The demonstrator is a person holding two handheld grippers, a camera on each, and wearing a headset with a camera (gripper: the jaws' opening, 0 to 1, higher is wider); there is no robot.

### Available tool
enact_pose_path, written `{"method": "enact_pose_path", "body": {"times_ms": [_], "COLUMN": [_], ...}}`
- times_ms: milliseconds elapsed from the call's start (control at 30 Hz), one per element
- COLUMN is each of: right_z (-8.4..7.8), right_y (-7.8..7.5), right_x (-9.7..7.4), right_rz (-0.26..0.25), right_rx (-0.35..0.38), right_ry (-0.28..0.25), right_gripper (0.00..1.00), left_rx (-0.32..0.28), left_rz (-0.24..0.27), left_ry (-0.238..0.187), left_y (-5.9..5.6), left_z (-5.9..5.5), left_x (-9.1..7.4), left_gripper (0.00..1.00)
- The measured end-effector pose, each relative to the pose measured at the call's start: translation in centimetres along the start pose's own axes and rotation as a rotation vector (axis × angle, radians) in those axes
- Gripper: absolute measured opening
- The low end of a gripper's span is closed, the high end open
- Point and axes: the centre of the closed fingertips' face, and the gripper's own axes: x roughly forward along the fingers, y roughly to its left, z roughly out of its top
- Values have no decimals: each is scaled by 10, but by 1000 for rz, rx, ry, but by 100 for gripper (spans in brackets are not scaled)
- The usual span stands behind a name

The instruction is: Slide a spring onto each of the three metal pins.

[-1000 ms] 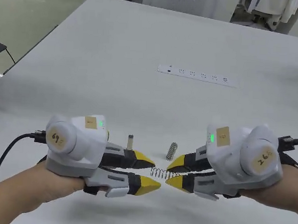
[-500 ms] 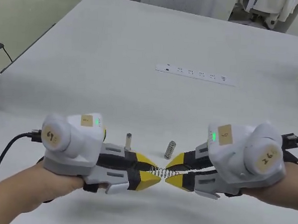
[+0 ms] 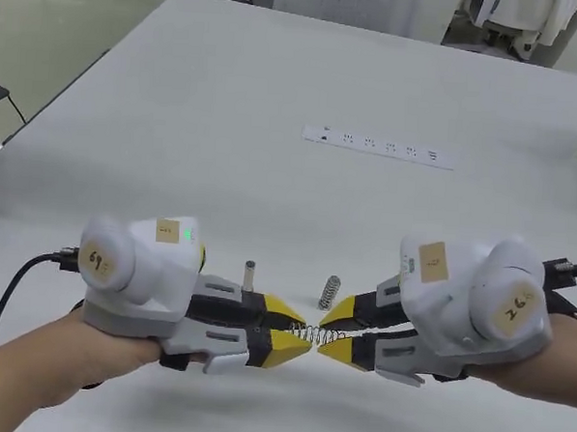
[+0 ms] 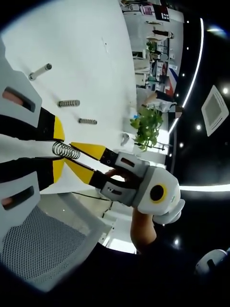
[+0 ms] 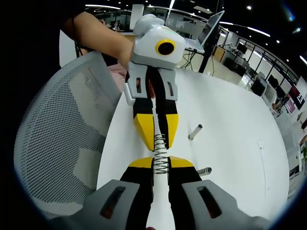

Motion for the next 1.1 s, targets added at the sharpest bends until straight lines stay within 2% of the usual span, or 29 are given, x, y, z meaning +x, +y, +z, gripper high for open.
{"method": "enact_pose_path", "body": {"times_ms": [200,433,767,1100], "right_z": [2,1,-1,-12], "right_y": [2,2,4,6], "right_x": [-2,-4,-5,-6], "right_rz": [3,1,-10,-22], "right_rx": [-14,-4,-22,21], "right_ry": [9,3,-6,1], "right_gripper": [8,8,9,9], "left_rx": [1,6,-3,-11], "left_rz": [-41,-60,-69,-70], "left_ry": [0,9,12,12], "left_y": [-3,-4,-7,-9], "left_z": [1,2,2,2], "left_x": [-1,0,1,-1], "left_gripper": [3,2,2,2]}}
